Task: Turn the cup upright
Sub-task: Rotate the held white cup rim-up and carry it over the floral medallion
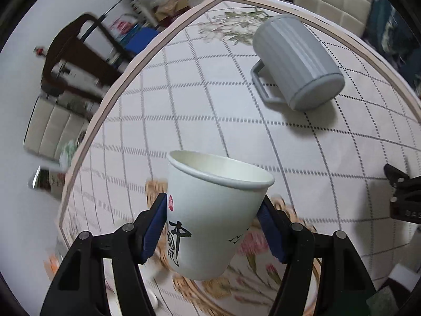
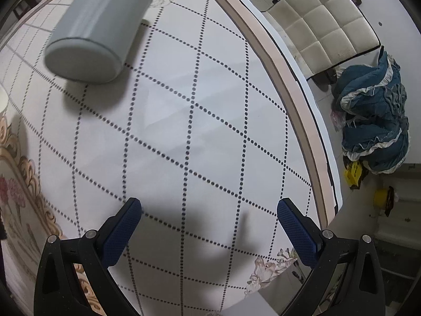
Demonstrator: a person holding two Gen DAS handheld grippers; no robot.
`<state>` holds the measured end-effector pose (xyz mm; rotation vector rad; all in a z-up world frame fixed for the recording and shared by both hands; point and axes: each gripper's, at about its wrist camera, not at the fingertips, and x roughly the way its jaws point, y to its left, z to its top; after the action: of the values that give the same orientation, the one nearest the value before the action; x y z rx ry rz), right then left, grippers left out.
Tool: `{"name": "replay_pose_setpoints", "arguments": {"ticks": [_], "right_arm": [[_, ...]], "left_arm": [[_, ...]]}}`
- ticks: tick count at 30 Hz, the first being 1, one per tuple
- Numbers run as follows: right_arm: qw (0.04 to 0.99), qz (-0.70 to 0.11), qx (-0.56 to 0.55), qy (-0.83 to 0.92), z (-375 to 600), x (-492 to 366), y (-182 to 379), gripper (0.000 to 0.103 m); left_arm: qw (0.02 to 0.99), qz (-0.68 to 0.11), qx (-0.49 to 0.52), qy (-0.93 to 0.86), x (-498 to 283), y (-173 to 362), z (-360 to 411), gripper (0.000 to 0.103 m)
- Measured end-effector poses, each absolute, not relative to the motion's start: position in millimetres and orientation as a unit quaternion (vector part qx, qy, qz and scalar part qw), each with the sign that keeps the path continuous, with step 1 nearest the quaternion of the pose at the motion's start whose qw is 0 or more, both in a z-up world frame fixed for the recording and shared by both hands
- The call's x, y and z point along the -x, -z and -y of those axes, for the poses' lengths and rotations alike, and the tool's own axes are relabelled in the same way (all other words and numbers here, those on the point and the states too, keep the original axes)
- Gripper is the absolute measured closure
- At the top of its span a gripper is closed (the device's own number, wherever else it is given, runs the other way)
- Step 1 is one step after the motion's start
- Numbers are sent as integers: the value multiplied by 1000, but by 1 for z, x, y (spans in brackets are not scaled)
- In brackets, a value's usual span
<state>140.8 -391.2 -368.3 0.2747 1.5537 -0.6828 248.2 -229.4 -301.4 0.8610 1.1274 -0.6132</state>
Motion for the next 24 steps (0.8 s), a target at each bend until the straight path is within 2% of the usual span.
{"name": "replay_pose_setpoints", "arguments": {"ticks": [7, 15, 24], "right_arm": [[664, -689, -104, 271, 374, -130, 358, 0], [680, -696, -65, 221, 350, -127, 360, 0], [681, -704, -47, 195, 332, -126, 374, 0]], "left_arm": [[730, -581, -298, 203, -219, 290, 183, 39], [702, -702, -74, 95, -191, 319, 111, 39], [662, -742, 103, 23, -186, 361, 62, 38]]}}
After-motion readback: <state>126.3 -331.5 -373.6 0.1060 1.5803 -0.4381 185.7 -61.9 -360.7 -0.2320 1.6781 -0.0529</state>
